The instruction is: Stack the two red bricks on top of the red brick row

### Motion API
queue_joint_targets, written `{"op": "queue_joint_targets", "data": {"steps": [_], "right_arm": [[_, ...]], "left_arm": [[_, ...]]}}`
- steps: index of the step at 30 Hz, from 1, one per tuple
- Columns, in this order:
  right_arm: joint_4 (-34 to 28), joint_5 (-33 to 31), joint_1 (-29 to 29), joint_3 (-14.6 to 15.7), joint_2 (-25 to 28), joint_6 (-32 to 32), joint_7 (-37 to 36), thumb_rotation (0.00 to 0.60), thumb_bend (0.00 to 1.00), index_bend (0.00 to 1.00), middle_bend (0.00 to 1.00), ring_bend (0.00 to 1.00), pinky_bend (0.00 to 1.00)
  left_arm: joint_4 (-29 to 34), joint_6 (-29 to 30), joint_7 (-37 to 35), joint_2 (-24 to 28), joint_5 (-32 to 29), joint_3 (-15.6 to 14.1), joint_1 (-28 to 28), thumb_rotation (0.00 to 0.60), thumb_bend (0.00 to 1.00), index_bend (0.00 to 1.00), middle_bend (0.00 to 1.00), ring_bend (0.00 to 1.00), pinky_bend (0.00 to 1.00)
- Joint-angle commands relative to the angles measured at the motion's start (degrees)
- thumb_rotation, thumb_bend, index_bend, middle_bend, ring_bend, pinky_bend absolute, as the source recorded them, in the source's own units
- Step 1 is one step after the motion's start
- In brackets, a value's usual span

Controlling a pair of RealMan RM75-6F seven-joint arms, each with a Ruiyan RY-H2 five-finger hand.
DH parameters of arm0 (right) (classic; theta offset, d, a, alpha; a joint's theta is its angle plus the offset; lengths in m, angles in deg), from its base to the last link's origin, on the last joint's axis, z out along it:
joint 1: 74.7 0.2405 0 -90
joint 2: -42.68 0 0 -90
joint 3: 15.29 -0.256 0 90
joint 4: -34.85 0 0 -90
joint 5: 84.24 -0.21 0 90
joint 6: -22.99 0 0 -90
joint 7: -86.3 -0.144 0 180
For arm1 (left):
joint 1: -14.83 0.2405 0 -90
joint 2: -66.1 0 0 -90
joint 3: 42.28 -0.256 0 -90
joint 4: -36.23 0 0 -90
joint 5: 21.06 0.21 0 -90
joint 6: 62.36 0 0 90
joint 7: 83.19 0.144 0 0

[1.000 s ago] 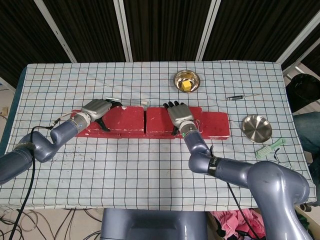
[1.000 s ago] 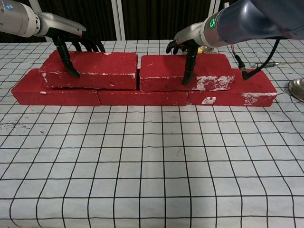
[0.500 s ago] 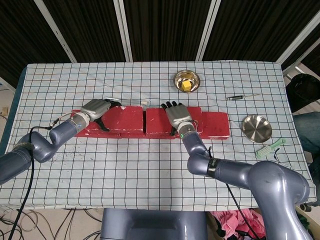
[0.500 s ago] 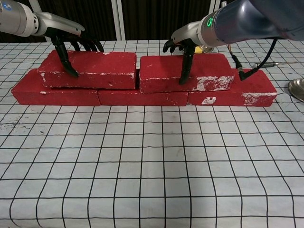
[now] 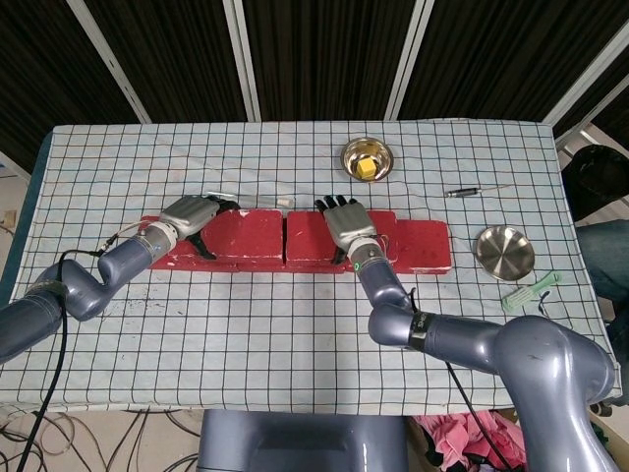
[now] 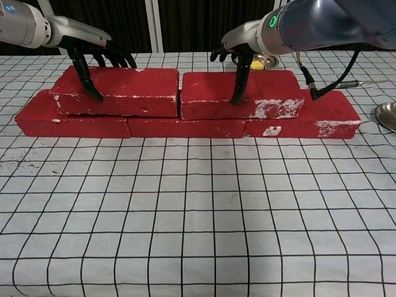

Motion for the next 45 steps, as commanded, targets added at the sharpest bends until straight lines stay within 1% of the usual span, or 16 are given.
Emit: {"op": "queue_joint_targets", "data": {"steps": [1, 6, 11, 24, 32, 45], "right_arm": [[-0.43, 0.04, -0.08, -0.22, 0.22, 0.22, 0.12, 0.6, 0.0, 0.0, 0.01, 0.0, 0.13], [-1.69, 0.57, -0.21, -1.01, 0.96, 0.87, -0.12, 0.6, 0.0, 0.0, 0.01, 0.0, 0.14], [-4.29, 2.1, -0.59, -2.5, 2.63, 2.22, -1.01, 0.6, 0.0, 0.0, 0.01, 0.0, 0.14], [-9.83, 5.23, -3.37, -3.99, 7.84, 5.71, -3.06, 0.6, 0.0, 0.0, 0.01, 0.0, 0.13], [-11.1, 5.99, -4.95, -3.91, 9.57, 5.82, -3.65, 0.6, 0.0, 0.0, 0.01, 0.0, 0.14], [-10.49, 6.21, -5.92, -4.32, 9.2, 6.1, -3.85, 0.6, 0.0, 0.0, 0.01, 0.0, 0.14]], "left_arm": [[0.29, 0.05, 0.16, 0.18, -0.06, 0.11, 0.0, 0.6, 0.06, 0.15, 0.18, 0.09, 0.19], [0.67, 0.13, 0.46, 0.44, -0.21, 0.22, 0.09, 0.6, 0.06, 0.15, 0.18, 0.09, 0.19], [1.01, -0.04, 0.89, 0.67, -0.5, 0.29, 0.19, 0.6, 0.06, 0.15, 0.18, 0.09, 0.19], [0.82, -0.09, 1.49, 0.48, -0.92, 0.53, 0.52, 0.6, 0.06, 0.15, 0.18, 0.09, 0.19], [0.41, -0.45, 1.59, -0.04, -0.98, 0.65, 0.46, 0.6, 0.06, 0.15, 0.18, 0.09, 0.19], [0.43, -0.59, 1.8, 0.23, -1.09, 0.87, 0.55, 0.6, 0.03, 0.13, 0.18, 0.08, 0.18]]}}
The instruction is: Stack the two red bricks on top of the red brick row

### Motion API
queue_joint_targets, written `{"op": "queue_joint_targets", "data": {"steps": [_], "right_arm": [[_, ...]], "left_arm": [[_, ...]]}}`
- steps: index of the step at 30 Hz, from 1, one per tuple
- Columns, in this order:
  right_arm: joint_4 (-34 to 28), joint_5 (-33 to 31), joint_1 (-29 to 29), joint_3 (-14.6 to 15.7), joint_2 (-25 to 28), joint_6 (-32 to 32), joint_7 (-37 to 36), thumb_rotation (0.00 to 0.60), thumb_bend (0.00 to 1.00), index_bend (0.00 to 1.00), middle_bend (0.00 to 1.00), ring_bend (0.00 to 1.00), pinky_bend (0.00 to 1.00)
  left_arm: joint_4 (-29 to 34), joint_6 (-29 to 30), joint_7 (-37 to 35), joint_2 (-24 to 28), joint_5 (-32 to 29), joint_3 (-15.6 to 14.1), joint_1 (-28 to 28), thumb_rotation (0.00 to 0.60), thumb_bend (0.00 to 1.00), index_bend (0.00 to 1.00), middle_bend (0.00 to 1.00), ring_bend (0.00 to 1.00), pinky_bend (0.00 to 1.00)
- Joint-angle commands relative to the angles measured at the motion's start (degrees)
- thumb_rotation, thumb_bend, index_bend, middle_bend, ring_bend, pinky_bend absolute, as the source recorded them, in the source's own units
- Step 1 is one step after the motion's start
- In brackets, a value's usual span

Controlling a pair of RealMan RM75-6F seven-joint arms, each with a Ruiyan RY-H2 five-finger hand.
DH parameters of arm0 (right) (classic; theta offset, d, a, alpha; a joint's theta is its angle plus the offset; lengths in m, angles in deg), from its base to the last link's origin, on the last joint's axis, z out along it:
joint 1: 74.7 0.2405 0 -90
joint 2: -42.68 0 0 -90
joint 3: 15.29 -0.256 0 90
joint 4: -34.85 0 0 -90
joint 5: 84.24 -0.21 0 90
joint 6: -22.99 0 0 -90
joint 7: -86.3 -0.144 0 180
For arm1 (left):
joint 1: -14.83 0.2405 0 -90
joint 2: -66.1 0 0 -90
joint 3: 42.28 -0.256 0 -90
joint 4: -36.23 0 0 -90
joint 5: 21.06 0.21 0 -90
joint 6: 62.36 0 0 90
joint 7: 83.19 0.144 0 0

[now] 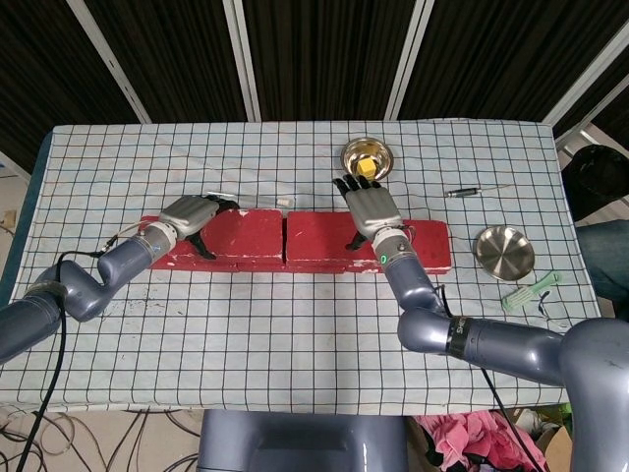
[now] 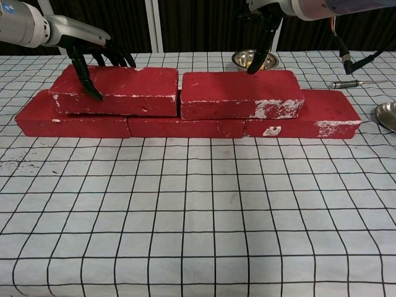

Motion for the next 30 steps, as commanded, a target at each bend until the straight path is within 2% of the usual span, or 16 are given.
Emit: {"op": "queue_joint_targets", "data": {"steps": [1, 30], "right_arm": [[0.24, 0.03, -0.16, 0.0, -0.23, -0.13, 0.06, 0.6, 0.0, 0.0, 0.01, 0.0, 0.14], [1.27, 0.21, -1.73, -0.47, -0.69, -0.55, 0.69, 0.6, 0.0, 0.0, 0.01, 0.0, 0.13]], "left_arm": [[-0.02, -0.22, 0.01, -0.04, 0.0, -0.02, -0.02, 0.6, 0.03, 0.13, 0.17, 0.08, 0.18], [-0.01, -1.63, -0.76, -0.31, 0.62, -0.06, -0.6, 0.6, 0.0, 0.11, 0.14, 0.04, 0.15]]}}
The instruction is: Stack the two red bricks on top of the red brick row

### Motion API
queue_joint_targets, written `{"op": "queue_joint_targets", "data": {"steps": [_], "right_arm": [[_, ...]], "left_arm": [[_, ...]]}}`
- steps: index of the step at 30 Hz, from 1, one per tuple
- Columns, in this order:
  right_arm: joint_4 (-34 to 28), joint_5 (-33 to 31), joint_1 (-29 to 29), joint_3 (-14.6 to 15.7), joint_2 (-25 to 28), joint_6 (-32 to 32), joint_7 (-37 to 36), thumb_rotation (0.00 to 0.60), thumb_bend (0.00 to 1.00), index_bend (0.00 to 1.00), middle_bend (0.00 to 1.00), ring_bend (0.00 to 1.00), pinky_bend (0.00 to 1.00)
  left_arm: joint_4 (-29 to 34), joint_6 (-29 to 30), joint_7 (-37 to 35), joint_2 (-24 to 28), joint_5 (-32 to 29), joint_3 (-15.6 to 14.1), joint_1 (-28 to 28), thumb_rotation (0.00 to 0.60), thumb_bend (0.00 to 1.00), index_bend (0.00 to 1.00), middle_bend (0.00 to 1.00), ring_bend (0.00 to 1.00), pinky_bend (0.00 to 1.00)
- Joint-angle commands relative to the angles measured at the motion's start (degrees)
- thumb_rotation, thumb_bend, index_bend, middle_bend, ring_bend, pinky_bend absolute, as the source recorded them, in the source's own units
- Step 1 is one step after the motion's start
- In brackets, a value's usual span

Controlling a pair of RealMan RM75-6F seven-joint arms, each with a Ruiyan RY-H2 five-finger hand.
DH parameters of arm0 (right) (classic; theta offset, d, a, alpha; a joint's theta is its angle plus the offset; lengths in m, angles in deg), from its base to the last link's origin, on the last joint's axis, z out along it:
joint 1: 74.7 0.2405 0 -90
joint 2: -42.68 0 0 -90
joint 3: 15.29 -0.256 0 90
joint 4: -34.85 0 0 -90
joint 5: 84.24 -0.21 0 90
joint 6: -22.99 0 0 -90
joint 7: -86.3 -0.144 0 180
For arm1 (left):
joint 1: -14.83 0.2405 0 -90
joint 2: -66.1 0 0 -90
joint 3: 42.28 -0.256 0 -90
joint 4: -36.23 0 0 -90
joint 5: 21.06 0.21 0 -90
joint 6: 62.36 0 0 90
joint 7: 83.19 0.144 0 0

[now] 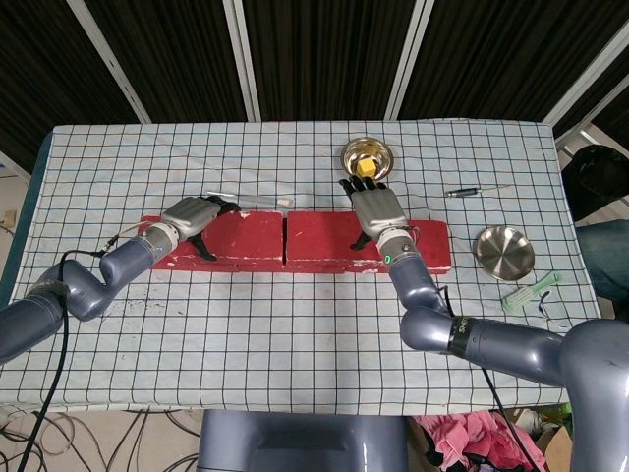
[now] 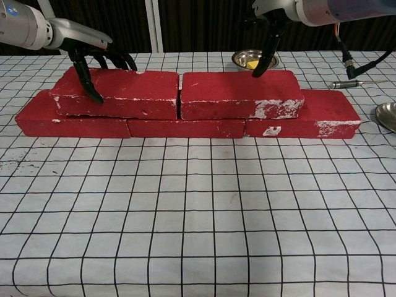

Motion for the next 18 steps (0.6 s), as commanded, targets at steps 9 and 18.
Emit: {"op": "queue_joint_targets", "data": {"steps": [9, 18], "right_arm": [[0.22, 0.09, -0.42, -0.2, -0.07, -0.19, 0.2, 0.6, 0.0, 0.0, 0.01, 0.0, 0.14], [0.46, 0.01, -0.76, -0.21, -0.18, -0.15, 0.44, 0.6, 0.0, 0.0, 0.01, 0.0, 0.13]], "left_arm": [[-0.03, -0.88, -0.62, 0.01, -0.25, 0.16, -0.24, 0.6, 0.0, 0.09, 0.11, 0.01, 0.12], [-0.31, -0.83, -0.74, -0.35, -0.16, 0.38, -0.34, 0.6, 0.0, 0.09, 0.11, 0.0, 0.12]]}}
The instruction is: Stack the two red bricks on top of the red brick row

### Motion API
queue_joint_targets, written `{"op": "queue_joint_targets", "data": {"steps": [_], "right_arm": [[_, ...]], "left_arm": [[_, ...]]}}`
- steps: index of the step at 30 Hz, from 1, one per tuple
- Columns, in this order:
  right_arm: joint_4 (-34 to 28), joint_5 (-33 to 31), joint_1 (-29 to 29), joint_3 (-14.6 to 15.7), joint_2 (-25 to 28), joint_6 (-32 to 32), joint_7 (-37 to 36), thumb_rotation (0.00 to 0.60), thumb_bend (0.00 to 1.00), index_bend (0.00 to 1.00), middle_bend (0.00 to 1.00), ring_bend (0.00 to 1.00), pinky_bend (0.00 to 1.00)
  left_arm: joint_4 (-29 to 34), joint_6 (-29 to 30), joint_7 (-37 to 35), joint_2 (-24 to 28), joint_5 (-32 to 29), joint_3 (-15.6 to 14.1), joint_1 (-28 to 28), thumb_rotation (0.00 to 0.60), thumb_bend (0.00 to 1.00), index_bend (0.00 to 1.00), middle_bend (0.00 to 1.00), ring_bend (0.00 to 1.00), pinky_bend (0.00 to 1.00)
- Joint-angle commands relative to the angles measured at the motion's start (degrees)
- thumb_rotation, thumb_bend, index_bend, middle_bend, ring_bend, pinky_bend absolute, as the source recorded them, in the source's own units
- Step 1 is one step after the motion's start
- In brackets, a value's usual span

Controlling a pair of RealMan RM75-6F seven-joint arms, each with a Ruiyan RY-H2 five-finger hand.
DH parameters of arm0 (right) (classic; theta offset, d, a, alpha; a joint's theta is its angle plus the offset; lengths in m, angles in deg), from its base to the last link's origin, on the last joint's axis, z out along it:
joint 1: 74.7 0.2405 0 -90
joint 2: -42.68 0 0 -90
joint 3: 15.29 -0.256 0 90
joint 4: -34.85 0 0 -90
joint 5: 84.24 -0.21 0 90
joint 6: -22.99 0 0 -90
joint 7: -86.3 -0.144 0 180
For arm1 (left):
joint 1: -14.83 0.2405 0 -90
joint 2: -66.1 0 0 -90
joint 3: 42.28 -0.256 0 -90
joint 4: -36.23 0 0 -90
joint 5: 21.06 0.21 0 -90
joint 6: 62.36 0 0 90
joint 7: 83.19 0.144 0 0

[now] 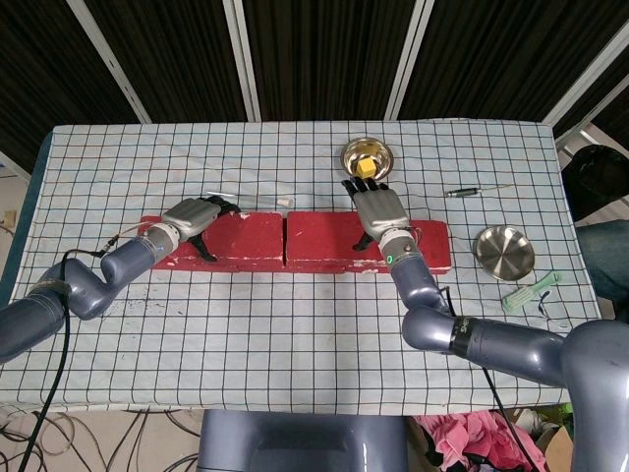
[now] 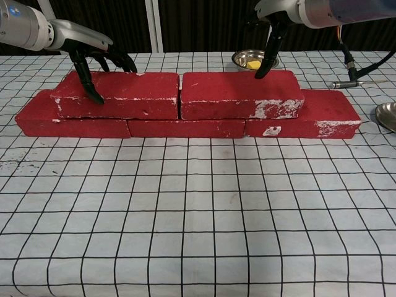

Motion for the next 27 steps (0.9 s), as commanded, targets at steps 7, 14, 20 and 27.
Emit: {"op": "queue_joint_targets", "data": {"steps": [7, 14, 20, 27], "right_arm": [[0.31, 0.14, -0.35, -0.11, -0.1, -0.18, 0.1, 0.6, 0.0, 0.0, 0.01, 0.0, 0.14], [0.3, -0.2, -0.44, -0.22, -0.04, -0.45, 0.27, 0.6, 0.0, 0.0, 0.01, 0.0, 0.14], [0.36, -0.3, -0.54, -0.23, -0.04, -0.41, 0.42, 0.6, 0.0, 0.0, 0.01, 0.0, 0.13], [0.45, -0.38, -0.74, -0.26, 0.07, -0.48, 0.46, 0.6, 0.0, 0.0, 0.01, 0.0, 0.14]], "left_arm": [[-0.65, -0.31, 0.07, -0.43, -0.17, 0.14, -0.1, 0.6, 0.0, 0.09, 0.1, 0.0, 0.1], [-0.44, -0.66, 0.52, -0.35, -0.35, 0.24, -0.26, 0.6, 0.0, 0.05, 0.09, 0.0, 0.09], [-0.46, -0.95, 0.81, -0.51, -0.65, 0.34, -0.28, 0.6, 0.0, 0.04, 0.07, 0.0, 0.09], [-0.59, -1.54, 1.12, -0.69, -0.9, 0.48, -0.47, 0.6, 0.0, 0.03, 0.05, 0.0, 0.1]]}}
